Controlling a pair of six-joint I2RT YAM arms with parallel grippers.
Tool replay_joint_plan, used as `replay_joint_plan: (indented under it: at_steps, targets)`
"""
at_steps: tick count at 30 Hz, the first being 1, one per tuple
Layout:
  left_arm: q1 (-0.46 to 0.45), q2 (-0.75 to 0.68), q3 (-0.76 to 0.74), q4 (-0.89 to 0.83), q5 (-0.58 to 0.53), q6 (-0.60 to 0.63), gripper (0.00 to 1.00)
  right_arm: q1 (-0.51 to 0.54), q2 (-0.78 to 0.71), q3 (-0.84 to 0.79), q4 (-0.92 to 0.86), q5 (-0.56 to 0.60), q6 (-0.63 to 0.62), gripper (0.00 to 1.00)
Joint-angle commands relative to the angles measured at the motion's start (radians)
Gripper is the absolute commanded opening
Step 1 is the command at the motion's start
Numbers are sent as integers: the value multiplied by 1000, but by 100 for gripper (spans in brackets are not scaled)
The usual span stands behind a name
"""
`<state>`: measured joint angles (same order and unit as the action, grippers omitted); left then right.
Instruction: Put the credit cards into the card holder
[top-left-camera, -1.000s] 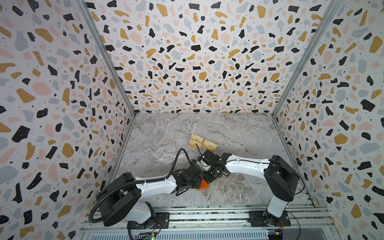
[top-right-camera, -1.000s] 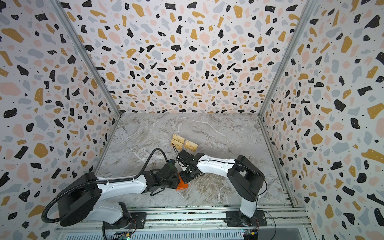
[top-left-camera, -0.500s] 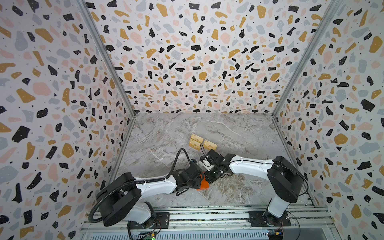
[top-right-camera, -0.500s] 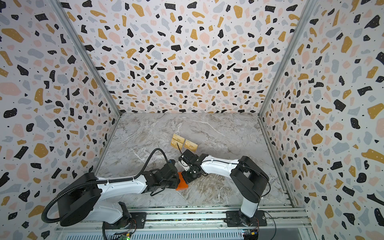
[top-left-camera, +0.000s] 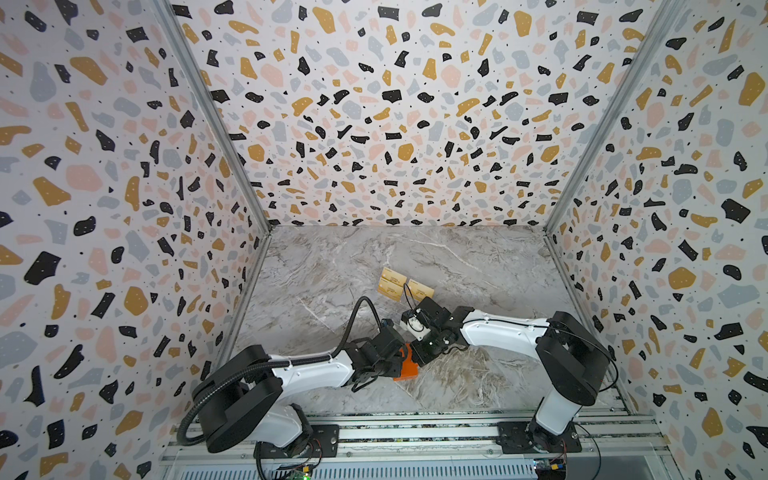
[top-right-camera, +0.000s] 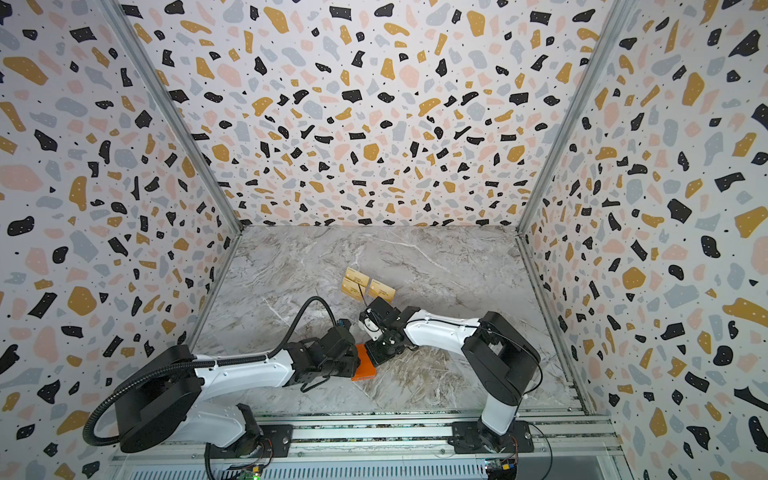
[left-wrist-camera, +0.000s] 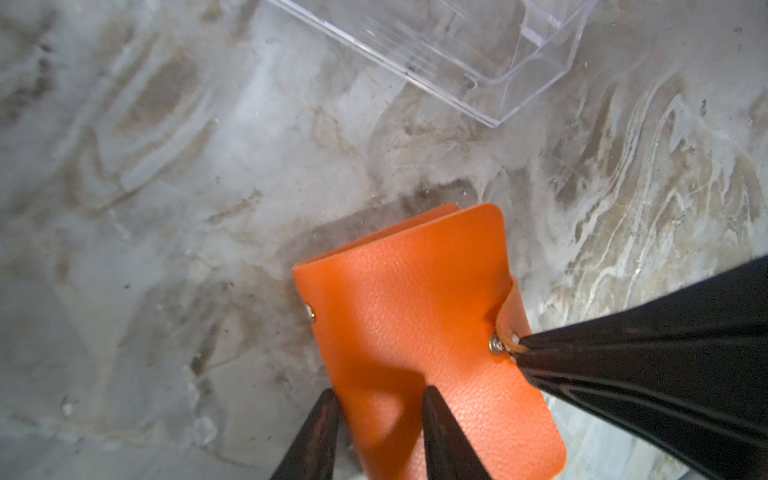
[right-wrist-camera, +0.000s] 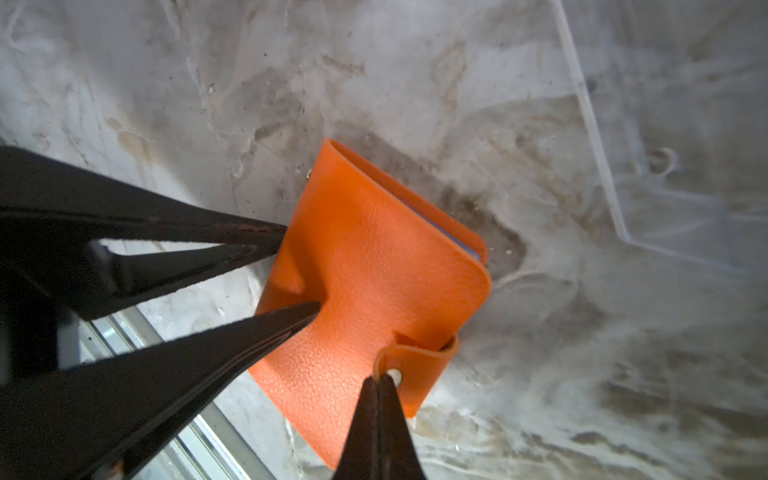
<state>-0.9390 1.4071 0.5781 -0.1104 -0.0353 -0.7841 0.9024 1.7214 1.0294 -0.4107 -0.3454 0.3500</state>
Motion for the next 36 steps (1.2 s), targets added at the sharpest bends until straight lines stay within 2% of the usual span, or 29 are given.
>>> replay_joint_plan:
  at_steps: [1,36]
  targets:
    - [-9,9,-25,-25,13,12,36,6,17,1,-35,-42,-8,0]
    - [-9,6,-41,7,26,3,36,51,221,59,-133,57,-14,0]
